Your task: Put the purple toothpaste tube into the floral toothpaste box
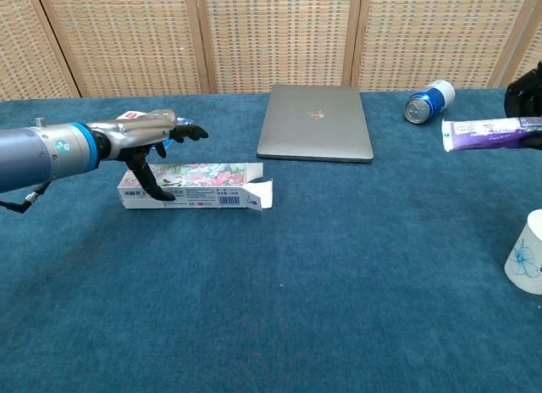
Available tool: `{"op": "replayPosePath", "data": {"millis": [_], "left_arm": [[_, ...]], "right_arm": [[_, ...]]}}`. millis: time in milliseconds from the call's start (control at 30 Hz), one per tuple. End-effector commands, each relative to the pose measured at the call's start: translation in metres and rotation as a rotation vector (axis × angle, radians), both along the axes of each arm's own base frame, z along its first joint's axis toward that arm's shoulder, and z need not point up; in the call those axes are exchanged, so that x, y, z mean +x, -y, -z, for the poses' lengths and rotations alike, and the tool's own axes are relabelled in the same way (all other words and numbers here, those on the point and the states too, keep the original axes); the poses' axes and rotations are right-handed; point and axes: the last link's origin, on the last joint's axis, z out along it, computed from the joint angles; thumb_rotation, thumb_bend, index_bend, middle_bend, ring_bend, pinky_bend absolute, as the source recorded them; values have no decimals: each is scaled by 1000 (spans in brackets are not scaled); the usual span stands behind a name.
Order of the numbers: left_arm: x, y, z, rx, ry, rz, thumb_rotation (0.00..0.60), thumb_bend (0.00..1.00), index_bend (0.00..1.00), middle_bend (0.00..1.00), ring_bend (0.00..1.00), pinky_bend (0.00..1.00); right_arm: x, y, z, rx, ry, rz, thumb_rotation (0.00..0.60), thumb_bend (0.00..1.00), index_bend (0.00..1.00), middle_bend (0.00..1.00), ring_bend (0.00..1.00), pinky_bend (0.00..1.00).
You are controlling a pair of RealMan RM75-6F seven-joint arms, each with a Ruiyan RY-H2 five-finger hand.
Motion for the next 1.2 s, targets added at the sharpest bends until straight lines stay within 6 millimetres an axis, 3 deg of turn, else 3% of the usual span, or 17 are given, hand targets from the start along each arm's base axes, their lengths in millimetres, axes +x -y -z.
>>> {"op": "replayPosePath", "data": {"millis": [33, 133, 300, 367, 533, 667, 800, 933, 1200], "left_arm": [[5, -2, 12, -19, 7, -4, 600, 245, 68, 149, 152, 259], [7, -2, 16, -9, 19, -1, 600, 246, 251, 315, 286, 348], [11, -1, 16, 7, 54, 0, 600, 247, 441, 470, 410, 416], [15, 0, 12, 33, 114, 2, 600, 247, 464, 489, 423, 417], [29, 6, -12, 85, 460, 39, 600, 247, 499, 517, 442, 417], [36, 11, -10, 80, 701, 72, 600, 247, 504, 521, 442, 416], [40, 11, 2, 65, 777, 100, 600, 246, 521, 529, 442, 417], [58, 11, 11, 47, 825, 141, 600, 246, 524, 532, 442, 417], [95, 16, 19, 30, 886, 207, 600, 246, 547, 540, 442, 417]], "right_arm": [[3, -2, -5, -9, -2, -8, 600, 578, 582, 577, 447, 503], [6, -3, -10, -19, -4, -14, 600, 579, 582, 577, 447, 503], [11, -7, -17, -31, -9, -26, 600, 581, 582, 578, 447, 503], [14, -9, -21, -37, -12, -36, 600, 581, 581, 578, 447, 503], [37, -16, -40, -70, -22, -108, 600, 583, 582, 578, 447, 503], [60, -20, -57, -100, -13, -164, 600, 585, 582, 579, 447, 503], [83, -23, -68, -116, -19, -211, 600, 585, 582, 579, 448, 503], [119, -24, -79, -137, -51, -285, 600, 585, 582, 580, 447, 503], [163, -21, -92, -172, -130, -339, 600, 589, 582, 580, 448, 503]]}}
